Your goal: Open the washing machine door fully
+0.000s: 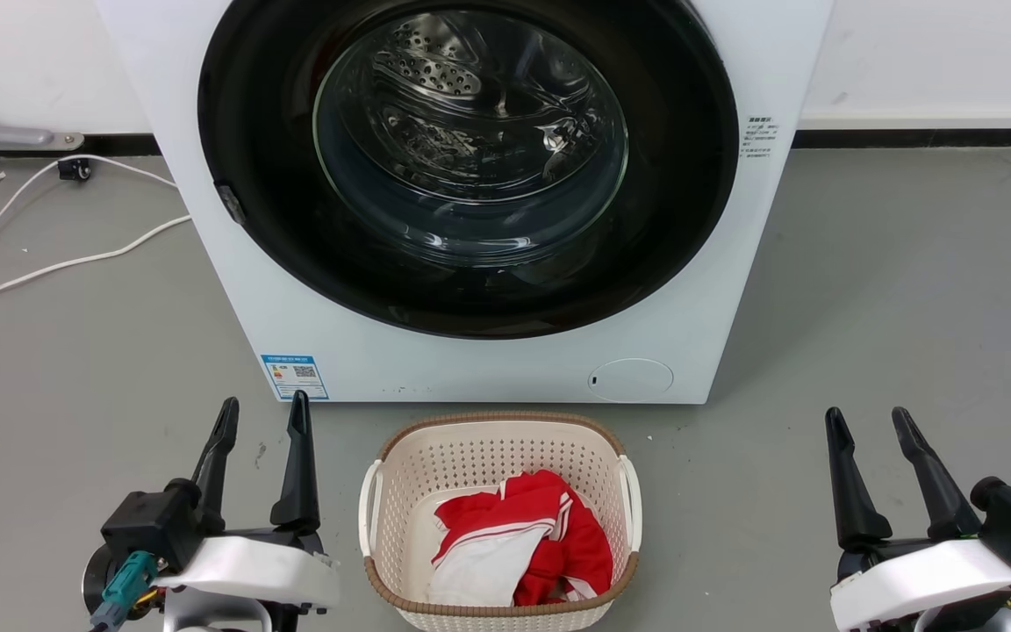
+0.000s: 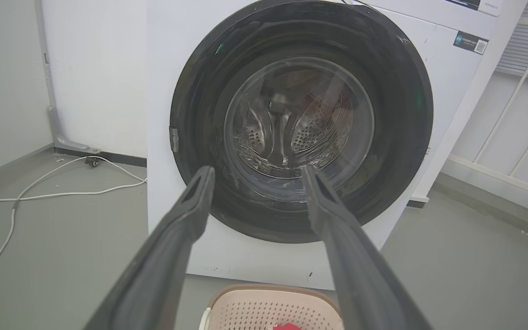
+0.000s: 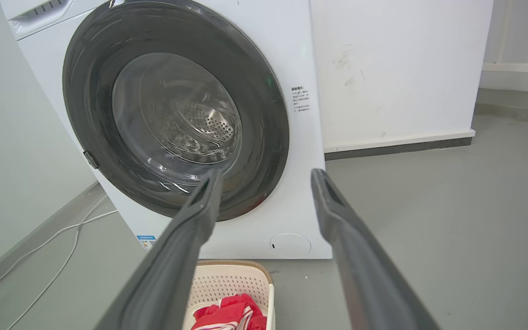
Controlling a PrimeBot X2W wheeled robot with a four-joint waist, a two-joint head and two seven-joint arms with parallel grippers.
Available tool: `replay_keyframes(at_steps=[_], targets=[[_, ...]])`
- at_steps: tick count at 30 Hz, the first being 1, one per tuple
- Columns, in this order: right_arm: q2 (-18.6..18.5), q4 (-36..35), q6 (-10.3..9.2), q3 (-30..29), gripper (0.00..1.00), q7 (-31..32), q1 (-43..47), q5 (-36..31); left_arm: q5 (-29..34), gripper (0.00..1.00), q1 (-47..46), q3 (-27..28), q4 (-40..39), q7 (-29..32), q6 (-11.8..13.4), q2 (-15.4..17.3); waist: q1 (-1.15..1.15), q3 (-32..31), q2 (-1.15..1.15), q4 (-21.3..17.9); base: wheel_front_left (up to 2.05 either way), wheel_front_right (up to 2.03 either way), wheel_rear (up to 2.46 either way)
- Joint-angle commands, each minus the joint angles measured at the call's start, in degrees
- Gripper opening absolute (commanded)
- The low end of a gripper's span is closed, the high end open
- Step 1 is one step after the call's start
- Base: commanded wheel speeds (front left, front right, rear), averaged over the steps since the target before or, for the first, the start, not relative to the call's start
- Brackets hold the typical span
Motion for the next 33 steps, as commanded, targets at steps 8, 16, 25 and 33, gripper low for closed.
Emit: replay_keyframes(at_steps=[8, 16, 25, 33], targets=[[0.0, -1.0, -0.02, -0.3, 1.0, -0.6, 0.9, -4.4, 4.2, 1.0, 0.4, -0.5, -0.9, -1.4, 0.6, 0.4, 0.0, -0.1, 0.0, 0.2, 0.0, 0.0, 0.0], [0.0, -1.3, -0.02, -0.5, 1.0, -0.8, 1.5, -7.8, 7.6, 1.0, 0.7, -0.7, -0.6, -2.2, 0.9, 0.5, 0.0, -0.1, 0.0, 0.3, 0.0, 0.0, 0.0], [0.0, -1.2, -0.02, -0.2, 1.0, -1.2, 1.7, -10.6, 10.9, 1.0, 0.9, -0.6, 0.0, -3.2, 1.1, 0.3, 0.0, -0.1, 0.0, 0.4, 0.0, 0.0, 0.0], [0.0, -1.0, -0.02, 0.0, 1.0, -1.5, 2.2, -13.0, 13.4, 1.0, 1.2, -0.2, 0.7, -4.0, 0.9, 0.0, 0.0, -0.1, 0.0, 0.5, 0.0, 0.0, 0.0]])
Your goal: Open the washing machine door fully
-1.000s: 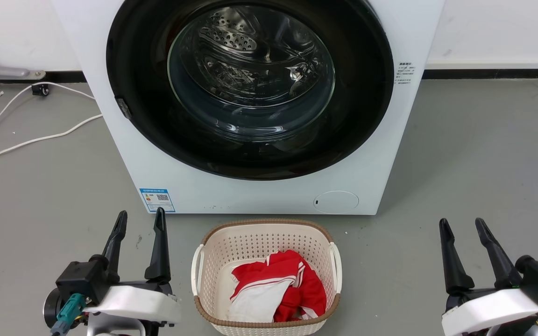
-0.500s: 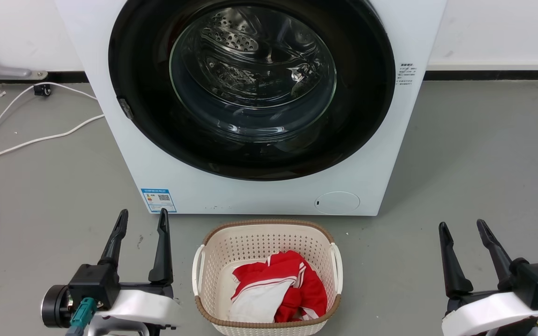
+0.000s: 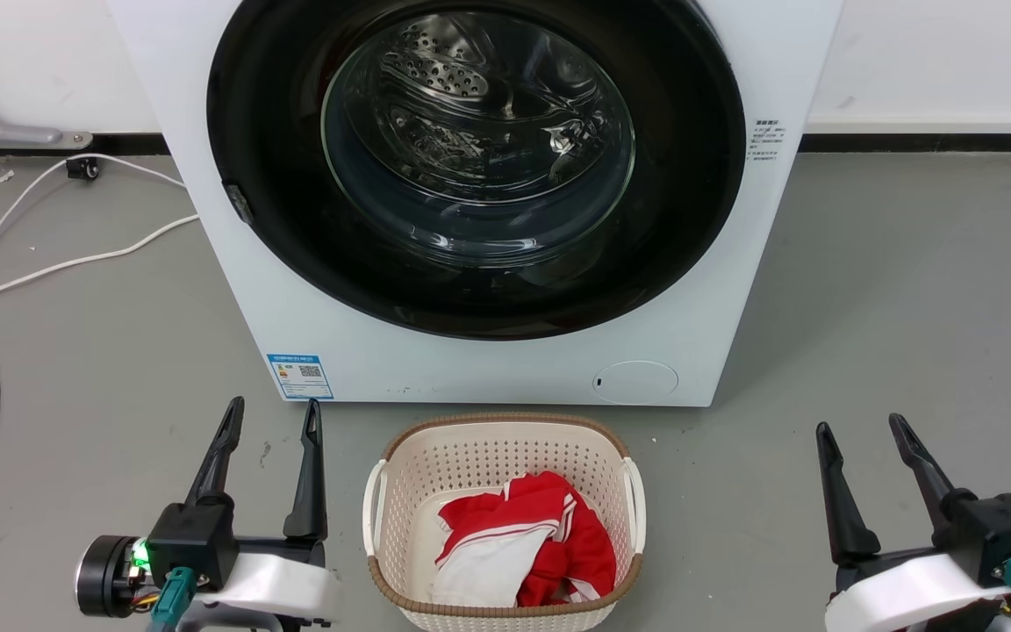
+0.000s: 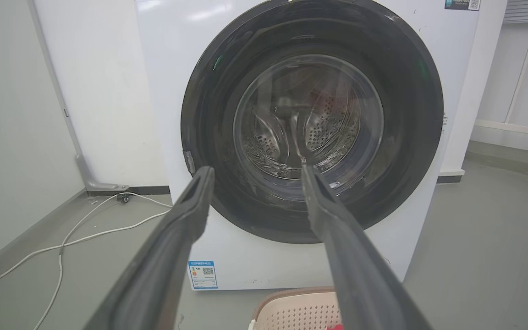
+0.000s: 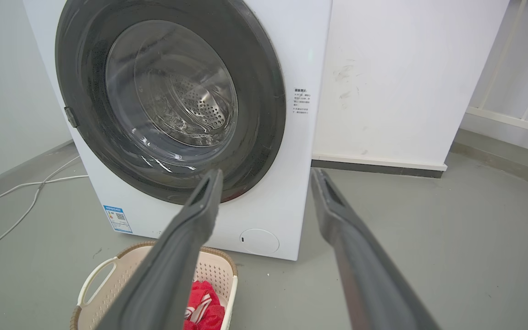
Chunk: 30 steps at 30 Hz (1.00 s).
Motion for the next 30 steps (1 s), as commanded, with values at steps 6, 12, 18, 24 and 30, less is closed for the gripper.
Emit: replay_keyframes(at_steps=[6, 12, 18, 24, 30], targets=[[0.1, -0.1, -0.04, 0.2, 1.0, -0.4, 0.8, -0.8, 1.2, 1.0, 1.0, 0.5, 0.2, -0.5, 0.0, -0.4, 0.0, 0.0, 0.0, 0.0, 0.0, 0.0, 0.0], [0.1, 0.3, -0.04, 0.3, 1.0, -0.6, 0.5, 0.3, 0.5, 1.0, 0.9, 0.9, 0.5, -0.5, -0.4, -0.7, 0.0, 0.1, 0.0, 0.0, 0.0, 0.0, 0.0], [0.1, 0.7, -0.04, 0.2, 1.0, -0.9, 0.2, 1.0, 0.4, 1.0, 0.7, 1.1, 0.7, -0.5, -0.9, -0.9, 0.0, 0.2, 0.0, -0.1, 0.0, 0.0, 0.0], [0.1, 1.1, -0.04, 0.3, 1.0, -1.0, 0.0, 1.4, 0.5, 1.0, 0.6, 1.2, 1.0, -0.5, -1.4, -1.0, 0.0, 0.2, 0.0, -0.1, 0.0, 0.0, 0.0], [0.1, 1.5, -0.04, 0.5, 0.25, -0.7, -0.1, 3.0, 0.7, 1.0, 0.6, 1.4, 1.1, -0.5, -1.5, -1.2, 0.0, 0.3, 0.0, -0.1, 0.0, 0.0, 0.0]])
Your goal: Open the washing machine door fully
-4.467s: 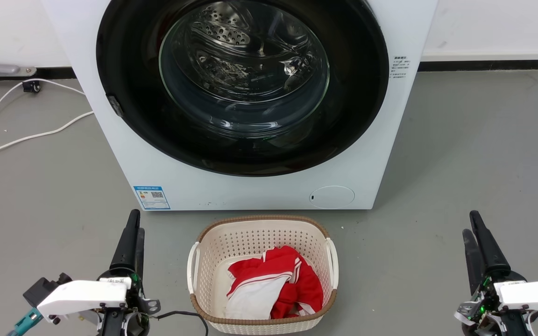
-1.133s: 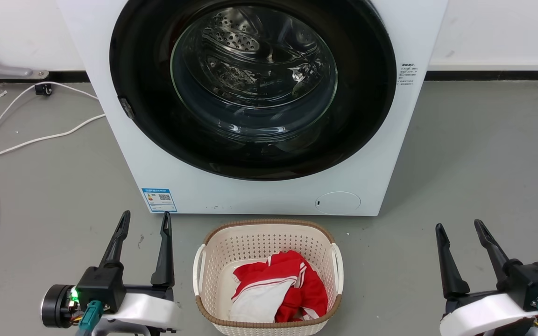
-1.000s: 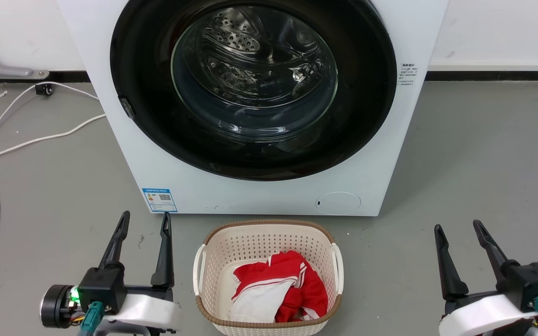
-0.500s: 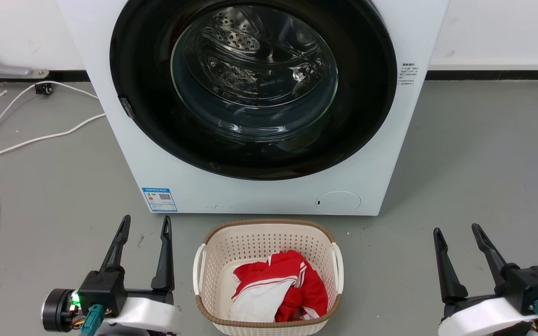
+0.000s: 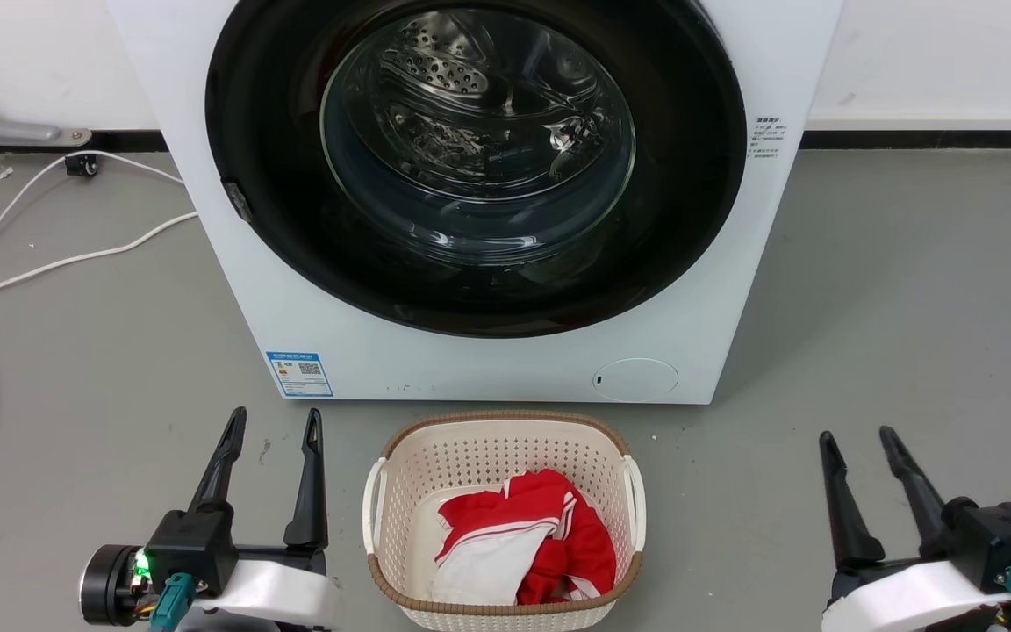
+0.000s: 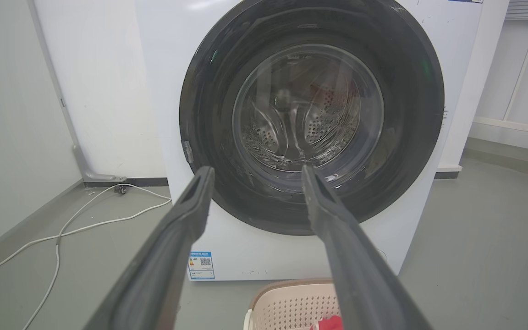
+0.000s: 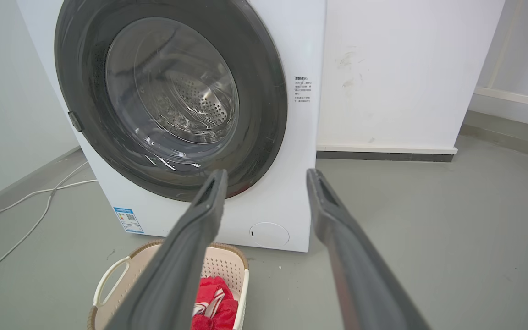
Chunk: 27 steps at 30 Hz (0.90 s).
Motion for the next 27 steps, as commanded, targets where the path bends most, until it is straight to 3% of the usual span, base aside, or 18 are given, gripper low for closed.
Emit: replay_keyframes(at_steps=[1, 6, 8, 9, 10, 11, 13, 21, 27], targets=[[0.1, 0.1, -0.03, 0.3, 0.0, 0.1, -0.6, 0.4, 0.3, 1.0, 0.1, 0.0, 0.0, -0.2, -0.1, -0.1, 0.0, 0.0, 0.0, 0.0, 0.0, 0.0, 0.0], [0.1, 0.4, -0.04, 0.5, 0.0, -0.3, -0.8, 2.6, 0.4, 1.0, 0.0, 0.1, -0.1, -0.2, -0.2, -0.1, 0.0, 0.1, 0.0, 0.0, 0.0, 0.0, 0.0], [0.1, 0.7, -0.04, 0.7, 0.0, -0.9, -1.0, 6.7, 0.4, 1.0, -0.1, 0.2, -0.1, -0.2, -0.2, -0.2, 0.0, 0.1, 0.0, 0.0, 0.0, 0.0, 0.0], [0.1, 0.9, -0.03, 1.0, 0.0, -1.5, -1.1, 9.9, 0.5, 1.0, -0.1, 0.2, -0.2, -0.2, -0.2, -0.2, 0.0, 0.1, 0.0, 0.0, 0.0, 0.0, 0.0], [0.1, 0.8, -0.03, 1.4, 0.0, -4.1, -2.0, 20.3, 0.5, 1.0, -0.2, 0.3, -0.2, -0.2, -0.3, -0.2, 0.0, 0.1, 0.0, 0.0, 0.0, 0.0, 0.0], [0.1, 0.8, -0.03, 1.4, 0.0, -4.1, -2.0, 20.3, 0.5, 1.0, -0.2, 0.3, -0.2, -0.2, -0.3, -0.2, 0.0, 0.1, 0.0, 0.0, 0.0, 0.0, 0.0], [0.0, 0.6, -0.03, 1.5, 0.0, -5.8, -2.8, 26.9, 0.5, 1.0, -0.2, 0.4, -0.3, -0.2, -0.3, -0.3, 0.0, 0.1, 0.0, 0.0, 0.0, 0.0, 0.0], [0.0, 0.7, -0.02, -2.3, 0.0, -7.8, -9.2, 60.5, 0.2, 1.0, -0.6, 0.6, -0.7, -0.2, -0.4, -0.3, 0.0, 0.9, 0.0, -0.3, 0.0, 0.0, 0.0], [0.0, 4.5, -0.02, -5.0, 0.0, -7.7, -18.2, 72.8, 0.1, 1.0, -1.7, 0.7, -1.3, -0.2, -0.6, -0.4, 0.0, 2.9, 0.0, -0.4, 0.0, 0.0, 0.0]])
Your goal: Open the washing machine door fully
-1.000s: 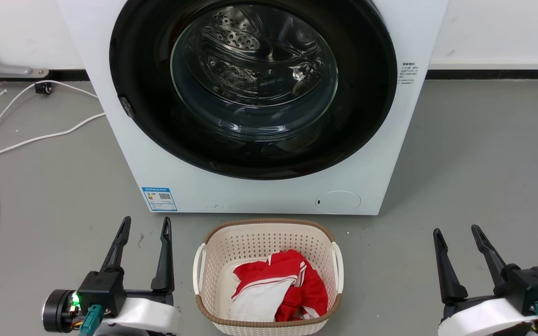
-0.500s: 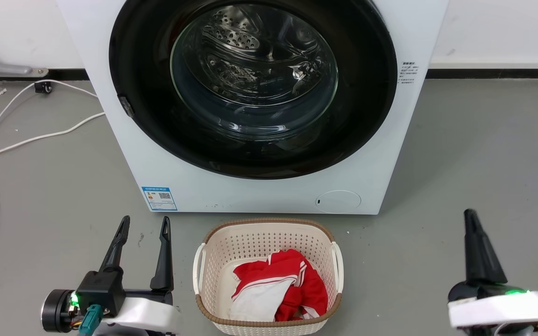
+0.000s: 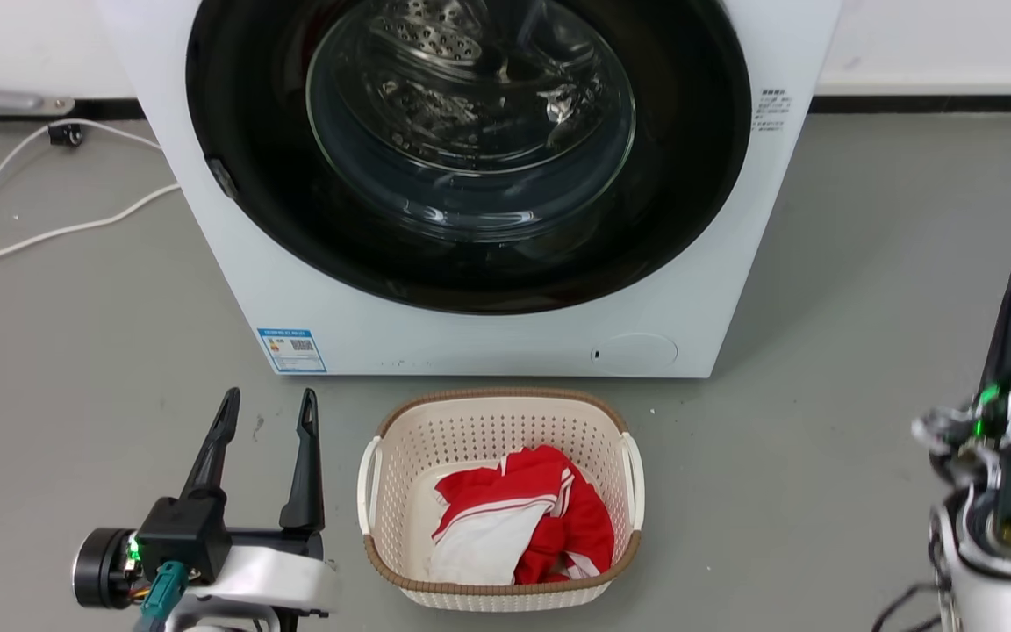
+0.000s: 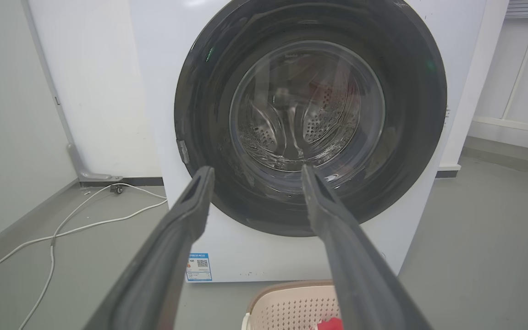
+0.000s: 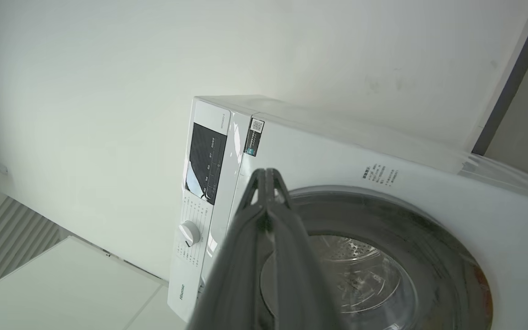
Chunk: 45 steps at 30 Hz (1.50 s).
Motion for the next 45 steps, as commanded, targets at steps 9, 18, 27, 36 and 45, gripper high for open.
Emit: replay_keyframes(at_steps=[9, 18, 27, 36, 45], targets=[[-3.1, 12.7, 0.0, -2.9, 0.0, 4.3, -17.6, 2.4, -0.3, 1.0, -3.4, 0.8, -1.4, -0.2, -0.6, 0.0, -0.01, 5.0, 0.0, 0.3, 0.0, 0.0, 0.0], [-9.0, 32.5, 0.0, -2.9, 0.0, 13.8, -38.6, 1.7, -1.1, 1.0, -6.9, 1.1, -2.9, -0.2, -1.4, -0.1, -0.01, 10.6, 0.0, 1.3, 0.0, 0.0, 0.0], [-10.8, 48.7, 0.0, 1.6, 0.0, 24.9, -55.8, -2.8, -0.7, 1.0, -10.6, 0.6, -4.4, -0.2, -2.1, -0.1, -0.01, 16.3, 0.0, 2.1, 0.0, 0.0, 0.0], [-10.5, 58.7, 0.0, 5.9, 0.0, 33.8, -66.4, -7.4, -0.4, 1.0, -13.1, 0.1, -5.2, -0.2, -2.8, -0.1, -0.01, 20.6, 0.0, 2.4, 0.0, 0.0, 0.0], [-9.3, 63.2, 0.0, 7.7, 0.0, 36.2, -71.6, -9.9, -0.3, 1.0, -15.1, 0.4, -5.8, -0.2, -3.1, 0.0, -0.01, 23.8, 0.0, 2.3, 0.0, 0.0, 0.0]])
